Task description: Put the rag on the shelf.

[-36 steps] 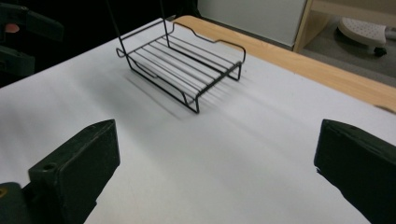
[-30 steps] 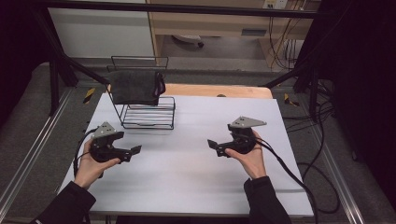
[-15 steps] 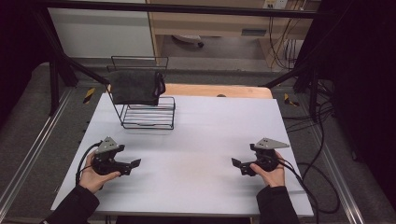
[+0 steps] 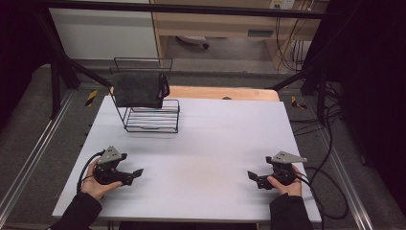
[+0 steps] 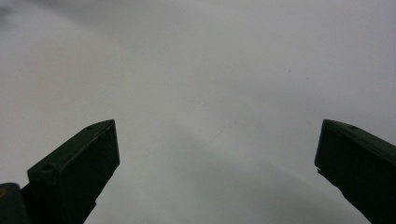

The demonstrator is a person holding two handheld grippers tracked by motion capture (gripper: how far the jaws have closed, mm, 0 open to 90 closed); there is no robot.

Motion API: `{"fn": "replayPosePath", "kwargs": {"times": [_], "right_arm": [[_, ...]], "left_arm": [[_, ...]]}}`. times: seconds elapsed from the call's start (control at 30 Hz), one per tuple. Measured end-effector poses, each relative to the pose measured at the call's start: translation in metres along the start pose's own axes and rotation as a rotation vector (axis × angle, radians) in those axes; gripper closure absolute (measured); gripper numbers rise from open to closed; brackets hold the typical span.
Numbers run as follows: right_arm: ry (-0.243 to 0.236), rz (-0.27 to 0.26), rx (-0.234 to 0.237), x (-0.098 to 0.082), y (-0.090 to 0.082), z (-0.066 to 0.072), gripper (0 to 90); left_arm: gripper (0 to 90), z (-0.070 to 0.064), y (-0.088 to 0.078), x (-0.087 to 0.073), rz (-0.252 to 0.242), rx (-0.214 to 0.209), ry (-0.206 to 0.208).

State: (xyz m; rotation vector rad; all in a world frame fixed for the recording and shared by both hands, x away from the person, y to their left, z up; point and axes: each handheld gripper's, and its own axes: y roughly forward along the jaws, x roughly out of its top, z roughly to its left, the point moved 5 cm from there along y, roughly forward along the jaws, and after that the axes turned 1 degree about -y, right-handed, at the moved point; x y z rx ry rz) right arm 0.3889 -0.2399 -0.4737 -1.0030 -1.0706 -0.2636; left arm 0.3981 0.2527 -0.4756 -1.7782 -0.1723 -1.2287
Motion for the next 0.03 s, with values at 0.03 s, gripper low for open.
{"fn": "replayPosePath", "kwargs": {"times": [0.03], "right_arm": [[-0.003, -0.001, -0.001, -0.0001, -0.0005, -0.0002, 0.7]], "left_arm": [[8.2, 0.0003, 0.0002, -0.0003, 0.001, 0.002, 0.001]]}}
